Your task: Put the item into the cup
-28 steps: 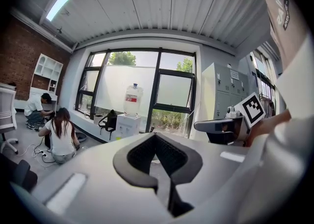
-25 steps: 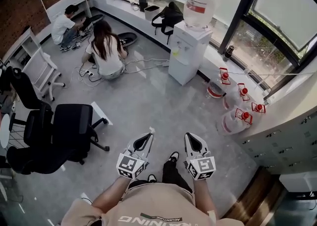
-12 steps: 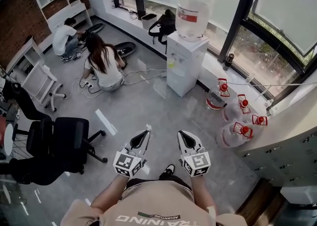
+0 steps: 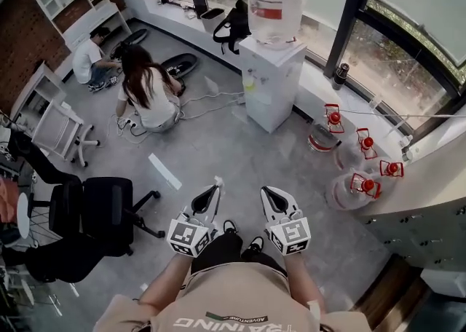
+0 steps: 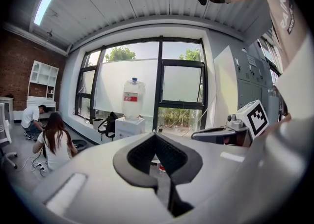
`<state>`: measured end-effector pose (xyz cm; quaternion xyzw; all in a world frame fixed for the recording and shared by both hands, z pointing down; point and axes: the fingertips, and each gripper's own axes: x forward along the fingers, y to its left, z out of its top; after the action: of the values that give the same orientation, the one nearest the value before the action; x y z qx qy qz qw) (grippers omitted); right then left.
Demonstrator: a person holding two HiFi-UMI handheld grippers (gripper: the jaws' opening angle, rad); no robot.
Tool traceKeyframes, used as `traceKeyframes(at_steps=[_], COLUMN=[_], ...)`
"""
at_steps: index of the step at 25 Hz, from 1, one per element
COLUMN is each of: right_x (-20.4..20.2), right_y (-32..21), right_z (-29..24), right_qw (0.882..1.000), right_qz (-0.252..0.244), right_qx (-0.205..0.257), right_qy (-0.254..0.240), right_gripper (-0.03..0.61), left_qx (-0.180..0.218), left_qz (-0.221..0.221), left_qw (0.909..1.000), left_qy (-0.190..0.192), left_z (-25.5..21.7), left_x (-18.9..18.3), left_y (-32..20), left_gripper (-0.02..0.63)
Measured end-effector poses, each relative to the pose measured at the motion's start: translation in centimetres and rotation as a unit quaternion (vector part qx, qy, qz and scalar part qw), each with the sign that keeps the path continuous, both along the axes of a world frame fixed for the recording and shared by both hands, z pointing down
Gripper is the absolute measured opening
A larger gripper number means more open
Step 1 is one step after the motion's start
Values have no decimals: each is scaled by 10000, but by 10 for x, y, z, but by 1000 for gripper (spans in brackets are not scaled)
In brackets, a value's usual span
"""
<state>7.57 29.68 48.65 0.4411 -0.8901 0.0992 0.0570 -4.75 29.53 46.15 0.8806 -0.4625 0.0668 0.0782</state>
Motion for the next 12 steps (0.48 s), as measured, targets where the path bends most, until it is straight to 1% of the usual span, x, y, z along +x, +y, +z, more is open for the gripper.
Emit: traceKeyframes(at_steps=[4,7,12], right_x=[-5,-11,-25], right_y=[-18,-36,-85], right_z=[11,10,-1], right_qw=[9999,9998,9996], right_qz=[-29,-40,-31], right_qx=[-142,-153,-55], right_qy=[-1,78,268], right_gripper=[11,11,11], left_qx=[-144,-218,-10], left_qz=[-24,44,157], left_qw=[9999,9997,9994], left_qy=[37,134,299], left_z=[14,19,8], left_x=[-3,-6,-14], left_y=[-22,-44,-103], left_gripper=[9,9,9])
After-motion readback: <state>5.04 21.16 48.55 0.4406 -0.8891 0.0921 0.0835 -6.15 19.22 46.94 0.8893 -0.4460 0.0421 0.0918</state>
